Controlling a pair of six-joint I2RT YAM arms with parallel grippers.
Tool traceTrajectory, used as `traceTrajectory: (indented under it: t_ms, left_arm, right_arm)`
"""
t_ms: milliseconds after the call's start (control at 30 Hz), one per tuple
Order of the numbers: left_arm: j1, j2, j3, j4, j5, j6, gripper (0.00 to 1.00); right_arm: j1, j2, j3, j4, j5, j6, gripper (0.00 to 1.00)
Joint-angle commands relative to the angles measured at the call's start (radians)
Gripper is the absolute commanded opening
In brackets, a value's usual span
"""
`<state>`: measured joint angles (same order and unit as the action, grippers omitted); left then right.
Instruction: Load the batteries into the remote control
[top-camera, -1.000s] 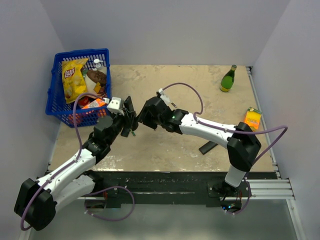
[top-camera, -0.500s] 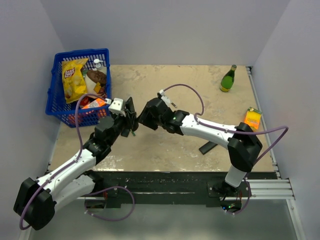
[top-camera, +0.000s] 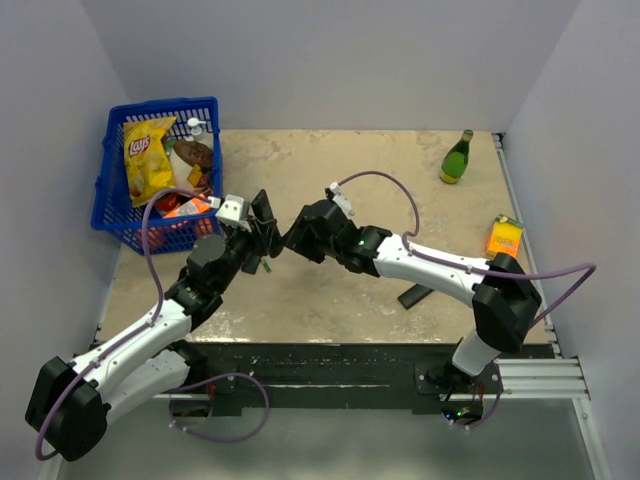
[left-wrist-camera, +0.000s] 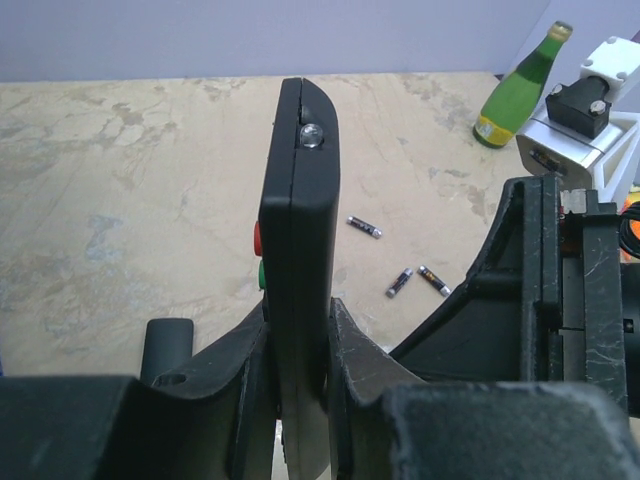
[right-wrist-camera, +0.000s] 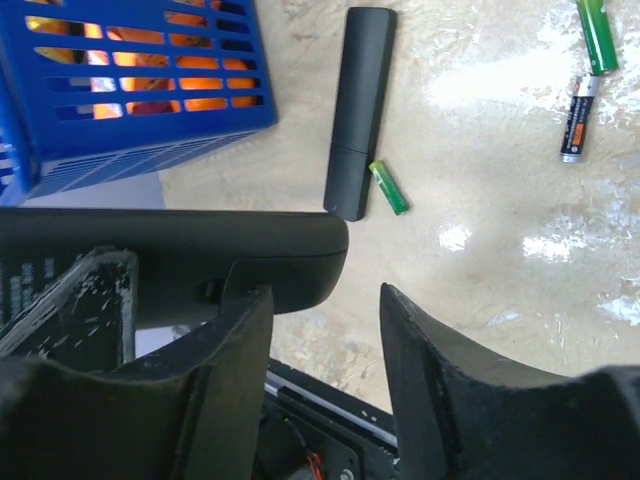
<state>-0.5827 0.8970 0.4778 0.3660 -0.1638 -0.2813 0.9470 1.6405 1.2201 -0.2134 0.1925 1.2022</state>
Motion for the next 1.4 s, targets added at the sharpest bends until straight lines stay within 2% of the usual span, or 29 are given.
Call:
traceTrajectory:
  t_ms: [0, 100, 167, 733, 1367]
  left_arm:
    - [-0.006, -0.015, 0.042, 0.116, 0.023, -0.033, 0.00]
    - [-0.008, -0.010, 0.044, 0.117, 0.032, -0.039, 0.00]
    - [-0.008, -0.010, 0.042, 0.117, 0.035, -0.039, 0.00]
    - [-0.008, -0.023, 0.041, 0.122, 0.044, -0.045, 0.00]
    - [-0.008, -0.015, 0.039, 0.131, 0.079, -0.056, 0.00]
  right_arm:
    - [-0.002, -0.079, -0.016, 0.094, 0.030, -0.001, 0.53]
    - [-0.001, -0.108, -0.045, 0.143, 0.039, 0.007, 0.63]
    - [-0.001, -0.114, -0.039, 0.143, 0.045, 0.005, 0.64]
    - [-0.001, -0.067, -0.042, 0.097, 0.030, 0.031, 0.54]
    - [-0.004, -0.093, -0.057, 0.144, 0.071, 0.046, 0.52]
